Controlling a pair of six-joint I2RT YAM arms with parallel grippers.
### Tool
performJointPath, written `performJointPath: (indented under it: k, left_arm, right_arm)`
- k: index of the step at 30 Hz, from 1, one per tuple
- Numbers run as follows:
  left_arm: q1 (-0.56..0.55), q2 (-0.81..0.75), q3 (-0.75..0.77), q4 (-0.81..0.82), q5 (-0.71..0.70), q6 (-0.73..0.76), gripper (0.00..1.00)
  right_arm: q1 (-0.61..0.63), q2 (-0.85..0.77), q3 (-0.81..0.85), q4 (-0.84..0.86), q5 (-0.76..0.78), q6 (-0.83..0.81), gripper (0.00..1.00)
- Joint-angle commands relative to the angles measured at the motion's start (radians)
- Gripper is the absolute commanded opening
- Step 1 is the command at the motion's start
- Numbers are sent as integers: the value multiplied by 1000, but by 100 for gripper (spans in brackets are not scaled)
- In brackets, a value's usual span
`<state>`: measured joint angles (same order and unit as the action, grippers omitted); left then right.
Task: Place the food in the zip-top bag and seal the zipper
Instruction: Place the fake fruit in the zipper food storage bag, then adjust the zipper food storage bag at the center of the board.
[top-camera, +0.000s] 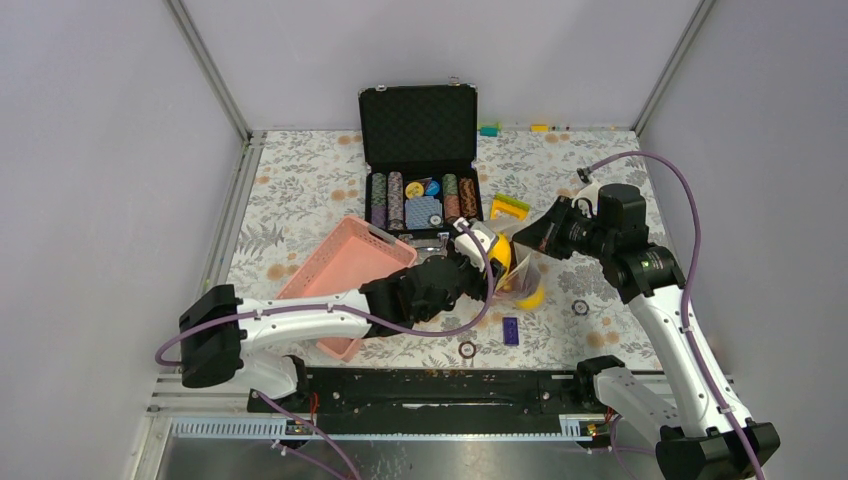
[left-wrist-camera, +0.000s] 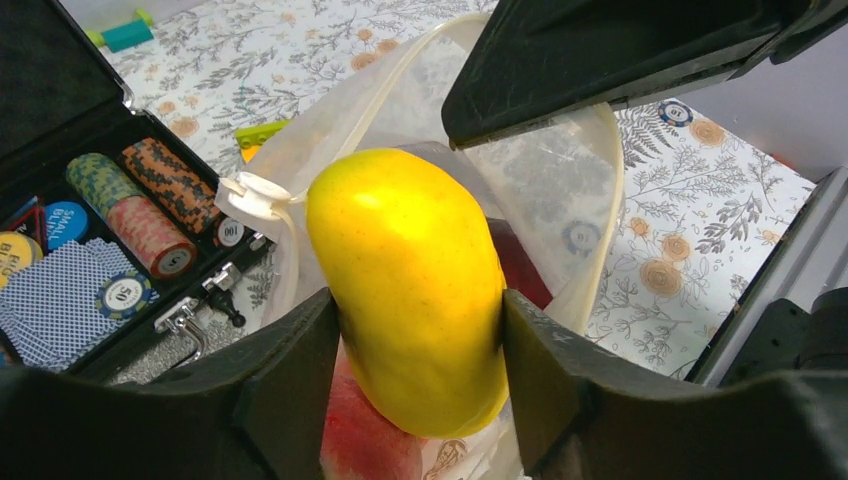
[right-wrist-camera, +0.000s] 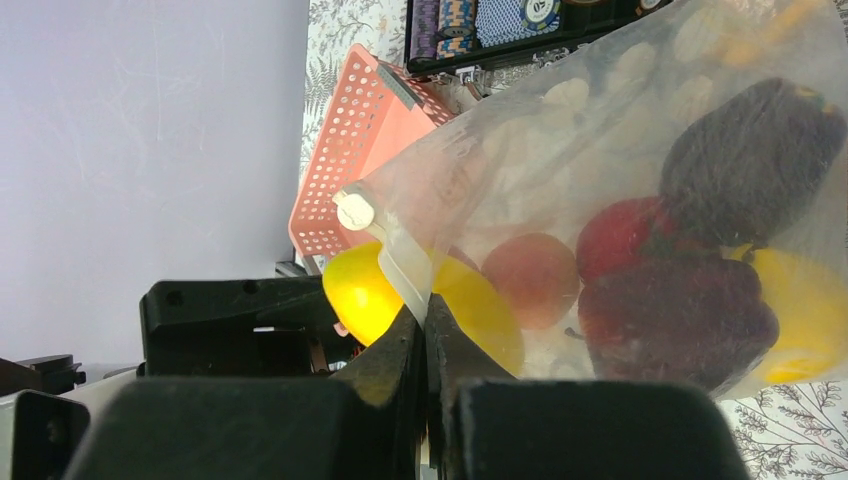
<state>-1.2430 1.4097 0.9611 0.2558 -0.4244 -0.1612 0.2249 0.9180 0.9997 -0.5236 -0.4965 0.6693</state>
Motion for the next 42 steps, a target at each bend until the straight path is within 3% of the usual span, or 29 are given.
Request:
performJointPath:
  k: [1,4,7,9,15,21,28,34,38,42]
  left_arm:
    - [-1,-33,37,-41,-4,-32,63]
    - [-1,-63,24,-44,18,-36,74]
    - [-1,-90,22,-73,34,-54,93]
    - [-1,-115,22,-95,46,-67,98]
    - [-2,-214,2,-131,91,-107,99]
    - [26,-262,8,-236,-35,-194,99]
    - [119,-127,96,-415,147,-272,99]
    - [119,-53,115,-359,156,-295,91]
    - [117,11,160,-359,39,-352,72]
    - [116,70,231,-423,-82,-414,44]
  right_arm:
    - [5,-20,28,50,-49,14,0]
    - [5,-16,28,51,-48,12,0]
    - [5,-14,28,50,-49,12,0]
    - [5,-13,28,52,-49,13,0]
    - [5,-12,28,50,-50,12,0]
    - [5,-8,30,51,-62,5,0]
    - [6,11,34,51,-87,-4,0]
    - [5,21,34,50,-91,-6,0]
    - [5,26,33,49,-96,-10,0]
    - [5,28,34,36,-89,-20,1]
